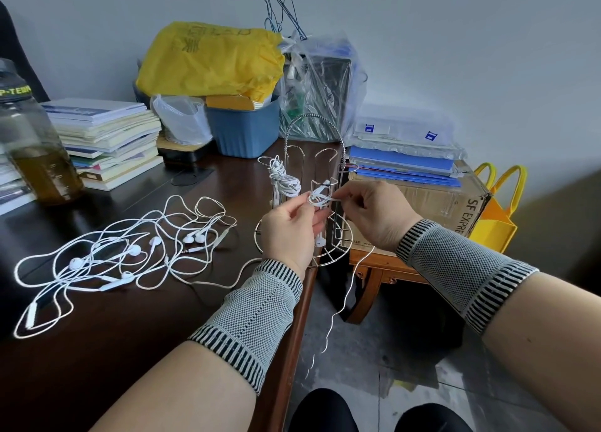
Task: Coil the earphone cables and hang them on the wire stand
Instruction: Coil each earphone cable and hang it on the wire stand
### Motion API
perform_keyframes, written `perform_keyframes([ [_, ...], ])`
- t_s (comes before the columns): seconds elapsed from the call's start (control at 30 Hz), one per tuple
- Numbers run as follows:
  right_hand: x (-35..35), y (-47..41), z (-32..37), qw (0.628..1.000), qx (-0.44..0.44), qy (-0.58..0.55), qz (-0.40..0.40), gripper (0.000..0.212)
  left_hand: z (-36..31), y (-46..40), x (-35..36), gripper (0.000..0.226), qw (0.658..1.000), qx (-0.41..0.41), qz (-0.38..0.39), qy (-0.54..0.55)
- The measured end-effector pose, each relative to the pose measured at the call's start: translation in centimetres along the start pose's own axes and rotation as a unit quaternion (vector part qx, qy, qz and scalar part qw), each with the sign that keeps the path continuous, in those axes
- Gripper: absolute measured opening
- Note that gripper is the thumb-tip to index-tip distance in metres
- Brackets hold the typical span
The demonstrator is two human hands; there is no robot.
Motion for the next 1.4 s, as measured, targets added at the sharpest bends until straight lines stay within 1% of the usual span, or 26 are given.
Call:
perform_keyframes([
  [0.1,-0.4,0.2,-0.3,1.000,0.015,-0.009,-0.014,0.018,0.2,0.0,0.1,0.027,1.000,0.009,0.002,-0.017],
  [0.27,-0.7,0.4,-0.1,1.000,0.022,-0.016,-0.009,0.016,0.4,-0.1,-0.1,0.028,0.999,0.012,-0.005,-0.030],
  [0.43,-0.6,0.4,0.3,0.999,0.020,-0.028,-0.026,0.014,0.0,0.1,0.0,0.023,0.999,-0.023,0.000,0.038],
  [0.57,-0.6,0.5,0.6,0.999,0.009,-0.036,-0.032,0.012,0.7,-0.5,-0.2,0.019,0.999,0.012,-0.016,-0.029],
  [0.67,-0.3,0.7,1.5,0.999,-0.026,-0.028,-0.038,0.013,1.0,-0.9,-0.2,0.015,0.998,0.025,-0.038,-0.043],
  [0.73,0.0,0.9,2.6,0.995,-0.077,-0.018,-0.056,0.017,1.0,-0.9,-0.1,0.013,0.998,0.019,-0.039,-0.042],
  [0.8,0.4,1.0,3.7,0.991,-0.121,-0.009,-0.059,0.023,1.0,-1.1,-0.1,0.019,0.999,0.008,-0.034,-0.025],
  [0.9,0.8,1.0,4.7,0.989,-0.140,0.002,-0.056,0.027,0.8,-1.2,-0.2,0.024,0.999,-0.002,-0.029,-0.025],
  [0.97,1.0,0.9,4.8,0.987,-0.149,0.001,-0.057,0.028,0.5,-1.0,0.1,0.038,0.999,-0.029,-0.011,0.034],
  [1.0,1.1,1.0,4.7,0.986,-0.155,0.000,-0.058,0.028,0.3,-0.9,0.2,0.038,0.998,-0.036,-0.007,0.048],
  [1.1,1.1,1.3,4.4,0.982,-0.179,0.010,-0.060,0.031,0.1,-0.6,0.4,0.025,0.998,-0.032,-0.003,0.053],
  [1.13,1.1,1.5,4.1,0.981,-0.182,0.014,-0.063,0.029,0.3,-0.7,0.2,0.021,0.999,-0.019,-0.017,0.034],
  [1.2,0.9,2.2,3.2,0.980,-0.180,0.016,-0.078,0.021,0.6,-1.0,-0.1,0.016,0.999,0.009,-0.038,-0.024],
  [1.27,0.6,2.9,2.2,0.982,-0.160,0.011,-0.094,0.017,0.7,-0.9,-0.3,0.014,0.998,0.012,-0.045,-0.048],
  [1.33,0.4,3.1,1.2,0.988,-0.123,0.008,-0.094,0.017,0.5,-0.6,-0.2,0.014,0.998,0.004,-0.042,-0.042],
  [1.4,0.3,2.9,0.5,0.994,-0.072,0.013,-0.078,0.016,0.2,-0.2,0.1,0.017,1.000,-0.009,-0.025,-0.008],
])
Point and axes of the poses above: each hand's wrist, its own y-axis away from the middle knuckle, its own x-axis out of the palm, z = x × y, the point moved 1 cm from there along -y, towards the middle knuckle, and after that the axes turned 7 degrees about -x, right-handed, at the moved point
